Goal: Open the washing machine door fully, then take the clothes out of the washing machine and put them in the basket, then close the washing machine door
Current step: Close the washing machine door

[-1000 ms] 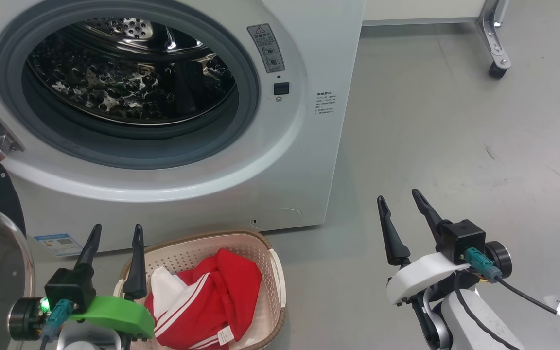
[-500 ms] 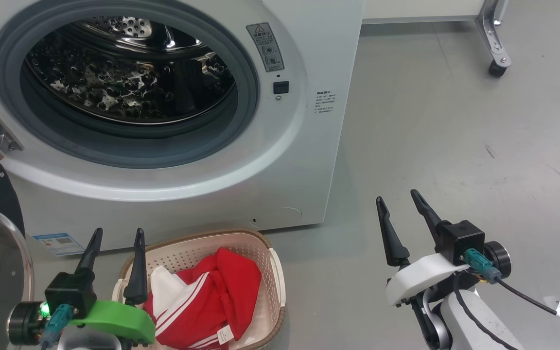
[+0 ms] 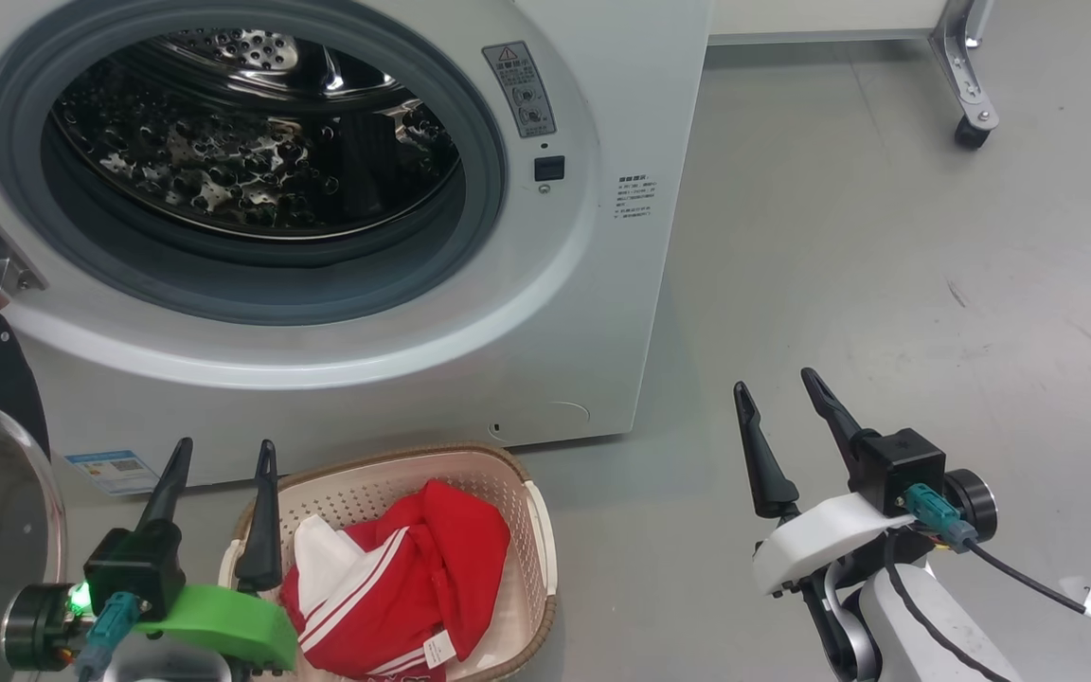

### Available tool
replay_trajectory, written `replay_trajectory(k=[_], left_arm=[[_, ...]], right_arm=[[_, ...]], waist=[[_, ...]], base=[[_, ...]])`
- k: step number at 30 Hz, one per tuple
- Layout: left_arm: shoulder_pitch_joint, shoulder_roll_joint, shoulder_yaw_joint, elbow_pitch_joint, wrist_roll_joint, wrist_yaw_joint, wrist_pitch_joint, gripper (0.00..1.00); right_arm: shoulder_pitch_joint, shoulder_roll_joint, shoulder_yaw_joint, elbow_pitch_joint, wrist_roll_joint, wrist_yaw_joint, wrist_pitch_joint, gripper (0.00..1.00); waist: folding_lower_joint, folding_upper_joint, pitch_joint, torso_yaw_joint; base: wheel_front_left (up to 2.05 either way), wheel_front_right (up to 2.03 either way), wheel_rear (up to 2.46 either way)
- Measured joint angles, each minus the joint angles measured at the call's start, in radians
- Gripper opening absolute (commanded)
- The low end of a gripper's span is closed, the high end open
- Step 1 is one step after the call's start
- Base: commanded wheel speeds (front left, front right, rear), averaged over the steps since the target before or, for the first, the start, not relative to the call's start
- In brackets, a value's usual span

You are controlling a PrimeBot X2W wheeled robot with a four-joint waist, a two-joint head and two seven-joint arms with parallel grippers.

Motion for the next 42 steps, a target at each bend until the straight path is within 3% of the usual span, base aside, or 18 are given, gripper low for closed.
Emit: replay_trajectory(k=[42], left_arm=[[0.02,0.002,-0.009,-0.073,0.006,0.011,0.035,1.0]], right_arm=[[0.0,0.001,-0.006,-0.009,-0.002,0.003,0.0,1.0]], waist=[[0.0,0.0,0.025,0.0]], base=[[-0.83,0.84,-0.01]])
